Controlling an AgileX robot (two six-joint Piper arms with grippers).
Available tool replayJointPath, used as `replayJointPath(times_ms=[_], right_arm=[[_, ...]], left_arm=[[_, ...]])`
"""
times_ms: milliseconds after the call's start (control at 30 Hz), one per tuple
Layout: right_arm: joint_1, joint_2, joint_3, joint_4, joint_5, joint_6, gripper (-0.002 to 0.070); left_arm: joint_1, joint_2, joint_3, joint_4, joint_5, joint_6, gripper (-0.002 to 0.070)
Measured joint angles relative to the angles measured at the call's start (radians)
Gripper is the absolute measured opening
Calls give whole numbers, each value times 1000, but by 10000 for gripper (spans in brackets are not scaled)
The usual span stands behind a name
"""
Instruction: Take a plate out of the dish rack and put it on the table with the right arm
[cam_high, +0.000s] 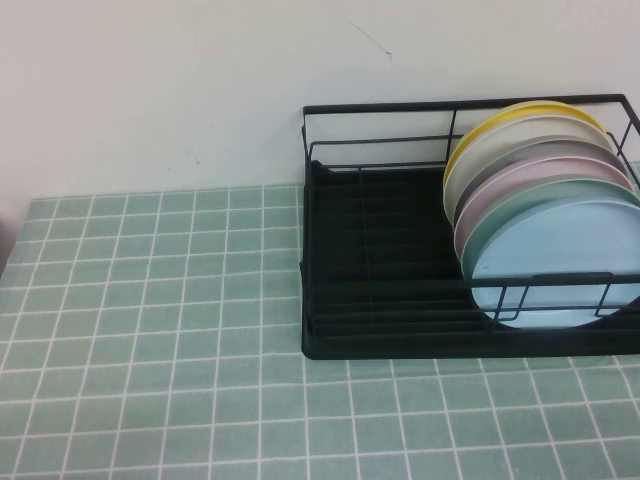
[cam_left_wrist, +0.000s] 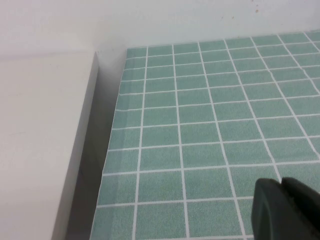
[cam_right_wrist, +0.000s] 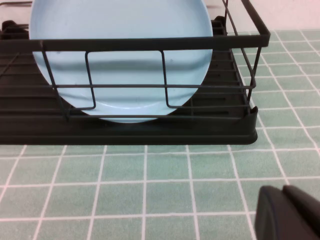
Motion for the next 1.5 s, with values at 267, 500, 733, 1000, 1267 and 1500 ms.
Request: replayJointPath(times_ms=[267, 500, 733, 1000, 1267, 1500], right_arm=[[0, 0, 0, -25, 0, 0, -1], [0, 0, 0, -58, 0, -2, -1], [0, 0, 0, -63, 0, -2, -1], [0, 0, 0, -64, 0, -2, -1], [0, 0, 0, -64, 0, -2, -1], [0, 0, 0, -64, 0, -2, -1]], left_arm=[[0, 0, 0, 0, 0, 0, -3], [0, 0, 0, 0, 0, 0, -3], [0, 0, 0, 0, 0, 0, -3], [0, 0, 0, 0, 0, 0, -3], [0, 0, 0, 0, 0, 0, -3], [0, 0, 0, 0, 0, 1, -3]])
